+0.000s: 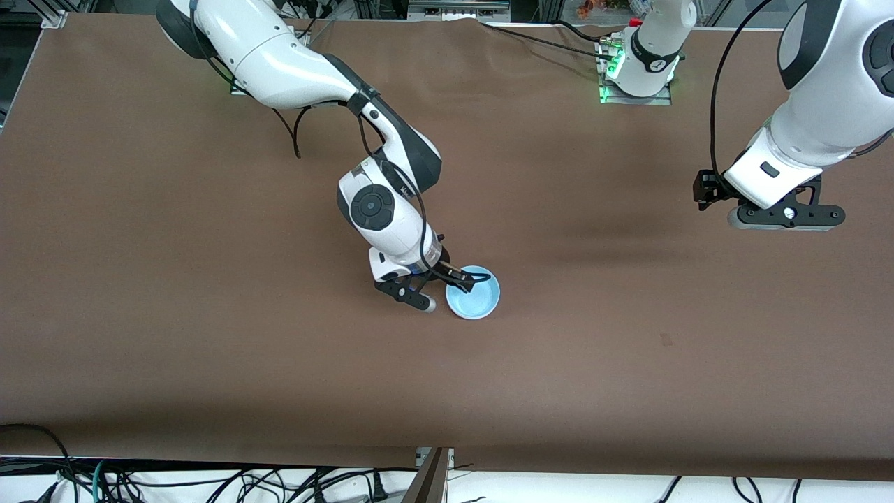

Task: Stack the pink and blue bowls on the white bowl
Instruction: 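Open the right gripper to release the blue bowl on the stack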

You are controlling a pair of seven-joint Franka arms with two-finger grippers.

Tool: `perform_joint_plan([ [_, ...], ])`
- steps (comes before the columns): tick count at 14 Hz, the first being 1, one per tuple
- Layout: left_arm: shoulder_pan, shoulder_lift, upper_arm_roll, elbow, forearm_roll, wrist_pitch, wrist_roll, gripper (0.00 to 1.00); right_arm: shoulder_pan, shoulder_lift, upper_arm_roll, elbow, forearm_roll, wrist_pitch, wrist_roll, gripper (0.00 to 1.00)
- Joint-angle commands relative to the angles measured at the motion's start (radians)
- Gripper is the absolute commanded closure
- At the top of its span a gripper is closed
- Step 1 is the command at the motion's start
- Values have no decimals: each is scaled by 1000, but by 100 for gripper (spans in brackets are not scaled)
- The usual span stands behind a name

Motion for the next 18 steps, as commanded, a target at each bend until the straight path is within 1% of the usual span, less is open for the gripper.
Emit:
perform_joint_plan([
  [1, 15, -29, 5, -21, -27, 13, 35, 36, -45, -57, 0, 2, -26, -75, -124, 0],
  [2, 7, -29, 13, -20, -27, 15, 44, 36, -72, -98, -7, -8, -30, -147, -180, 0],
  [3, -6, -28, 43, -17, -27, 15, 59, 36, -91, -132, -19, -8, -30, -220, -230, 0],
  [4, -52, -26, 101, -13, -29, 16, 84, 36, -106, -176, -39, -11, -31, -298, -269, 0],
  [5, -127, -26, 190, -12, -29, 20, 105, 36, -108, -207, -65, -14, -33, -368, -309, 0],
  [6, -198, -28, 265, -10, -30, 20, 124, 36, -108, -267, -89, -32, -34, -446, -371, 0],
  [7, -247, -28, 318, -10, -30, 20, 130, 36, -108, -328, -117, -60, -36, -515, -443, 0],
  [10, -341, -32, 401, -10, -30, 15, 130, 36, -109, -540, -195, -178, -33, -647, -617, 0],
  [12, -439, -34, 500, -10, -30, 12, 130, 36, -109, -672, -249, -274, -27, -716, -715, 0],
  [13, -456, -37, 520, -10, -30, 10, 130, 36, -109, -730, -270, -328, -24, -730, -758, 0],
  [14, -456, -37, 521, -3, -30, 10, 130, 36, -109, -781, -298, -386, -21, -733, -806, 0],
  [15, -456, -37, 519, 23, -30, 1, 128, 35, -109, -818, -321, -429, -17, -730, -849, 0],
  [16, -455, -37, 518, 57, -36, -35, 128, 33, -134, -845, -324, -455, -19, -733, -878, 0],
  [17, -453, -34, 521, 113, -74, -68, 130, 33, -204, -864, -291, -472, -19, -741, -909, 0],
  [18, -451, -26, 522, 162, -110, -97, 127, 26, -285, -869, -227, -472, -20, -761, -954, 0],
])
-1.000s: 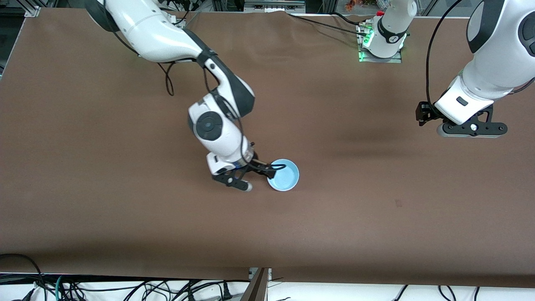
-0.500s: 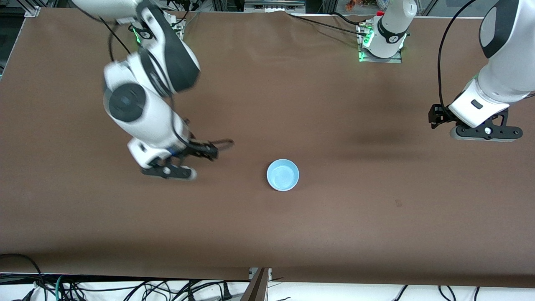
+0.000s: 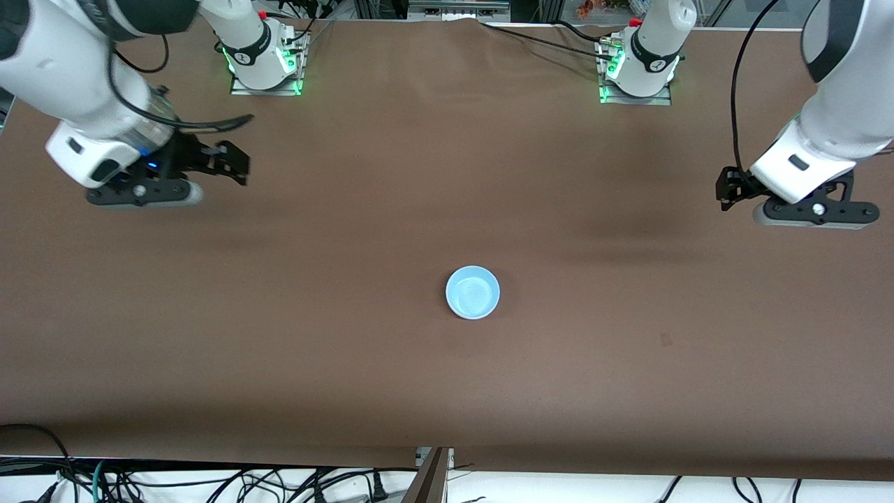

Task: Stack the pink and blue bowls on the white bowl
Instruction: 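Open the right gripper to release the blue bowl on the stack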

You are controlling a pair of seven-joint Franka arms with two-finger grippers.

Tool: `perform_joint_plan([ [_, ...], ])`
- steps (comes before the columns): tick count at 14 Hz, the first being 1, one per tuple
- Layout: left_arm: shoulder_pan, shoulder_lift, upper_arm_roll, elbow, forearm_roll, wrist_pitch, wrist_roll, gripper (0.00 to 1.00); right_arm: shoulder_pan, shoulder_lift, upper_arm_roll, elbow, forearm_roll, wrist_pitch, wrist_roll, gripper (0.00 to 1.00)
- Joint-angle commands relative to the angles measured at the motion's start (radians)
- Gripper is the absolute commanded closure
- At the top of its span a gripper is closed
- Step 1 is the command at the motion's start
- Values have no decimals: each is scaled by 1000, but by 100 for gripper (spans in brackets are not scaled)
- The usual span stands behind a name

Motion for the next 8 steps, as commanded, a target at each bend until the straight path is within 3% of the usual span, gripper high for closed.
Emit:
perform_joint_plan([
  [1, -10, 3, 21, 135, -70, -99, 22, 1, -177, -55, 114, -68, -2, -20, -126, 0],
  [8, -25, 35, 15, 150, -53, -123, 19, 0, -187, -44, 102, -20, -3, -24, -202, 0],
])
